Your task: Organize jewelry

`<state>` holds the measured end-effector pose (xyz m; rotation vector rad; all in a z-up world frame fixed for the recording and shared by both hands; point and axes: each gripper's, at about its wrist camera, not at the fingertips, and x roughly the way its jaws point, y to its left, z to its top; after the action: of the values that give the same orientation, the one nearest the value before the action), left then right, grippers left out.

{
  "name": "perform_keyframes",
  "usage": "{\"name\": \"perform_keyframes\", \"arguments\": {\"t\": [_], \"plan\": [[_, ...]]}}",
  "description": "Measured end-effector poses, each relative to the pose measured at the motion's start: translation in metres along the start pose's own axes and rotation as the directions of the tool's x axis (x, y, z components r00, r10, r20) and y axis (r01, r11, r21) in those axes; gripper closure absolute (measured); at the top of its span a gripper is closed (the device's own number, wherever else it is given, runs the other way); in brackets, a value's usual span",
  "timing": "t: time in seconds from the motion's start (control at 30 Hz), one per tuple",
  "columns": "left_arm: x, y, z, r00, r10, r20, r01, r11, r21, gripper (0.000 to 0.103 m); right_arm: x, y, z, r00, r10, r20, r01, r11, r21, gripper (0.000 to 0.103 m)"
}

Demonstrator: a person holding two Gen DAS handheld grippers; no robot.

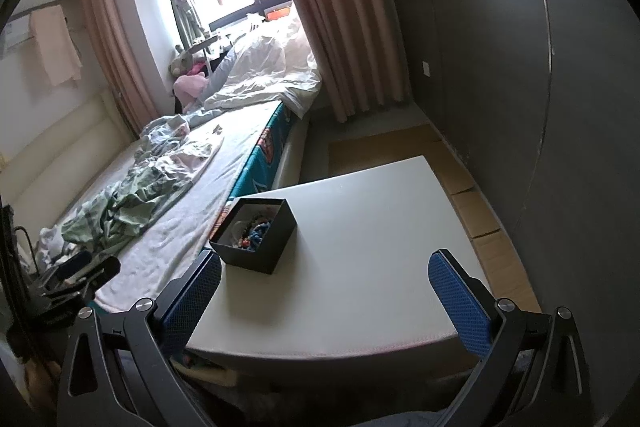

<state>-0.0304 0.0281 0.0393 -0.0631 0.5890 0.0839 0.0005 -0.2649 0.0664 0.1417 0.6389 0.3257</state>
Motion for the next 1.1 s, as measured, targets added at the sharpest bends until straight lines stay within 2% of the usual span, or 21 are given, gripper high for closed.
{"name": "perform_keyframes", "arguments": {"t": [1.1], "plan": [[-0.013, -0.001, -0.004, 1.0, 0.009, 0.021, -0.01, 1.0, 0.002, 0.005, 0.002, -0.004, -0.001, 1.0, 0.013, -0.01, -0.013, 1.0, 0.003, 0.0]]}}
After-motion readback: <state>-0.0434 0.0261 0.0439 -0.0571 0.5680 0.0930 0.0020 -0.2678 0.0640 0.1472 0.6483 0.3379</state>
